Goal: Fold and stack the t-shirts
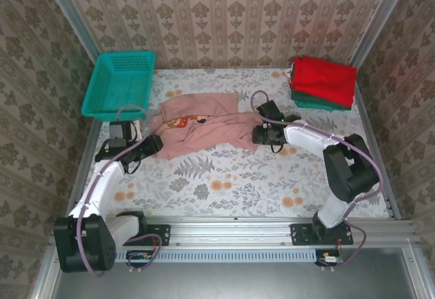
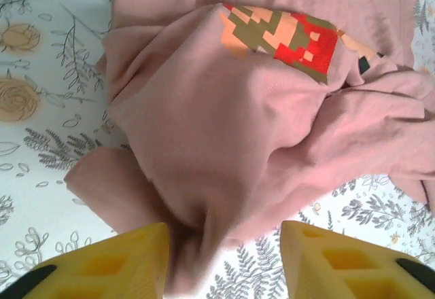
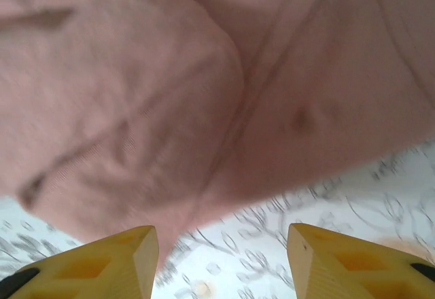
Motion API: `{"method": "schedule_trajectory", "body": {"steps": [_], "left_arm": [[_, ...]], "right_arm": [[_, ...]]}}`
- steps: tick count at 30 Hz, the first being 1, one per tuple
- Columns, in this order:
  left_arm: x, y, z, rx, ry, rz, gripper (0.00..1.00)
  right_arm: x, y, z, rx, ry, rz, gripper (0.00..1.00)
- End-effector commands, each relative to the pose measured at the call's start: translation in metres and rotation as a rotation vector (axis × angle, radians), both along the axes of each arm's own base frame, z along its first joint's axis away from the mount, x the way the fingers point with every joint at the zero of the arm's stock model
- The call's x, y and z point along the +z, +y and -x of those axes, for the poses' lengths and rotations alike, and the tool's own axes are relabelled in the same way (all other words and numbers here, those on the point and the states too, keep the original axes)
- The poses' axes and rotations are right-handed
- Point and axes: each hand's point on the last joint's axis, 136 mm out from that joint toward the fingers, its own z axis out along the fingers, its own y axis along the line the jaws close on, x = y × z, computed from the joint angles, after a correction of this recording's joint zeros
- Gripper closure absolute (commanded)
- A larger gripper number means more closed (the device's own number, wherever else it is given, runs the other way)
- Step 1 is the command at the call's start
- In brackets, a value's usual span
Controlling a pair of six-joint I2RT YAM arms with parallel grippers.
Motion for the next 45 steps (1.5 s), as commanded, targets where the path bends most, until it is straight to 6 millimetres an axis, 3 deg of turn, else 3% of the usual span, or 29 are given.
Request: {"method": "schedule_trajectory", "body": {"steps": [1,6,11,14,19,22,26,29,36,39,42,43,45], "left_arm": [[-0.014,-0.006,0.016,-0.013,0.053,0.045,0.44],[-0.029,-0.001,0.024,0.015,0.092,0.024,0.39],[-0.034,-0.002,0.029,0.018,0.087,0.035,0.31],[-0.043,-0.007,0.022,0.013,0.093,0.018,0.22],[-0.059,-0.019,-0.004,-0.029,0.168,0.019,0.29],[-0.063,-0.024,0.003,-0.045,0.182,0.027,0.28],[-0.049,-0.022,0.021,-0.028,0.121,-0.028,0.20],[-0.044,-0.026,0.031,-0.073,0.097,-0.114,0.29],[-0.073,-0.031,0.022,-0.135,0.209,-0.177,0.28],[-0.070,-0.043,0.017,-0.170,0.187,-0.152,0.39],[-0.062,-0.046,0.014,-0.191,0.188,-0.147,0.85],[-0.053,-0.047,0.013,-0.198,0.179,-0.134,0.95],[-0.025,-0.050,0.007,-0.201,0.112,-0.098,1.00]], "right_arm": [[-0.006,0.037,0.007,0.077,0.021,-0.020,0.44],[-0.039,0.048,0.023,0.068,0.083,0.045,0.45],[-0.044,0.040,0.030,0.049,0.083,0.170,0.45],[-0.049,0.031,0.028,0.031,0.091,0.213,0.53],[-0.040,0.021,0.017,0.027,0.066,0.292,0.70],[-0.028,0.012,0.014,0.043,0.059,0.345,0.84],[0.001,0.008,0.012,0.065,0.012,0.366,1.00],[0.034,0.002,0.018,0.062,-0.048,0.342,1.00],[0.098,-0.012,0.043,0.041,-0.189,0.231,1.00],[0.118,-0.022,0.053,0.029,-0.236,0.221,1.00],[0.129,-0.030,0.060,0.020,-0.262,0.218,1.00],[0.134,-0.033,0.063,0.016,-0.271,0.213,1.00],[0.150,-0.040,0.069,0.002,-0.305,0.200,1.00]]}}
